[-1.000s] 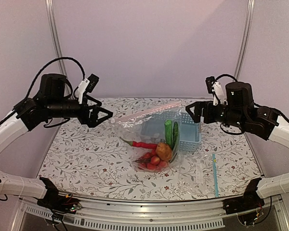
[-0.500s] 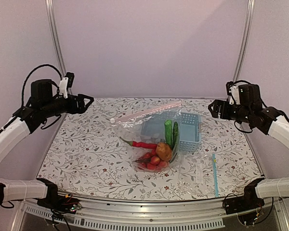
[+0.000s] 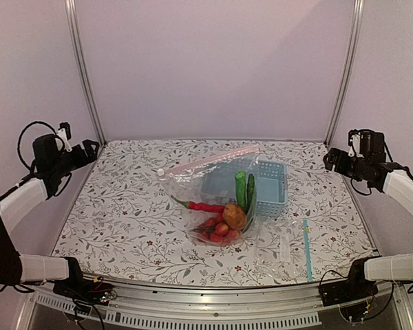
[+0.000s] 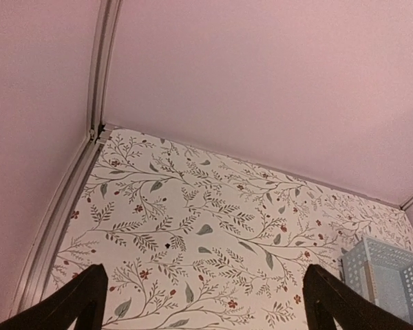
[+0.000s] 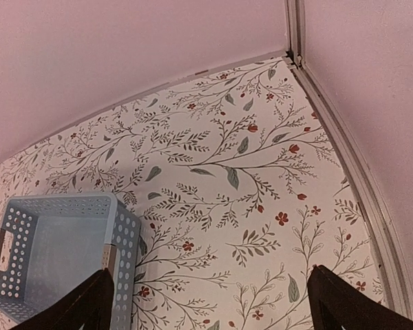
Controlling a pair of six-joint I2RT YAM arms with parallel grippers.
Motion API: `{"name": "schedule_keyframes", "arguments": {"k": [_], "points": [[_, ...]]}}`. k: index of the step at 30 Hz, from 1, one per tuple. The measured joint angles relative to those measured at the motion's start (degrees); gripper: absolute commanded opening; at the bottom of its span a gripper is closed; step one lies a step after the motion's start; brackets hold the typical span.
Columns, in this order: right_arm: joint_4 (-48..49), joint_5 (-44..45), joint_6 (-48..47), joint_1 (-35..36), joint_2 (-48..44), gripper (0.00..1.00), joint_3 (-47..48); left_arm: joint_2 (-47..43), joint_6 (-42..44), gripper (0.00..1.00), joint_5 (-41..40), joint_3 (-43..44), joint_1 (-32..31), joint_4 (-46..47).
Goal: Place the food in the zip-top bag and seal the zipper
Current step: Reset both arms
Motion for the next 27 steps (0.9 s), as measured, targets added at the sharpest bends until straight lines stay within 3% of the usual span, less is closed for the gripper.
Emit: {"name": "schedule_keyframes", "arguments": {"k": [7, 15, 27], "points": [[12.1, -1.4, 0.0, -7.6, 0.0, 0.99, -7.9, 8.0, -0.7, 0.99, -6.2, -8.4, -0.1, 12.1], [28.5, -1.1, -0.6, -8.2, 1.0, 0.99, -16.8, 12.6, 4.6, 1.0, -14.1, -17.7, -3.8, 27.6], [44.2, 2.3, -4.0, -8.2, 2.6, 0.99, -25.7, 16.5, 7.6, 1.0, -21.8, -19.5, -5.8, 38.3]]}}
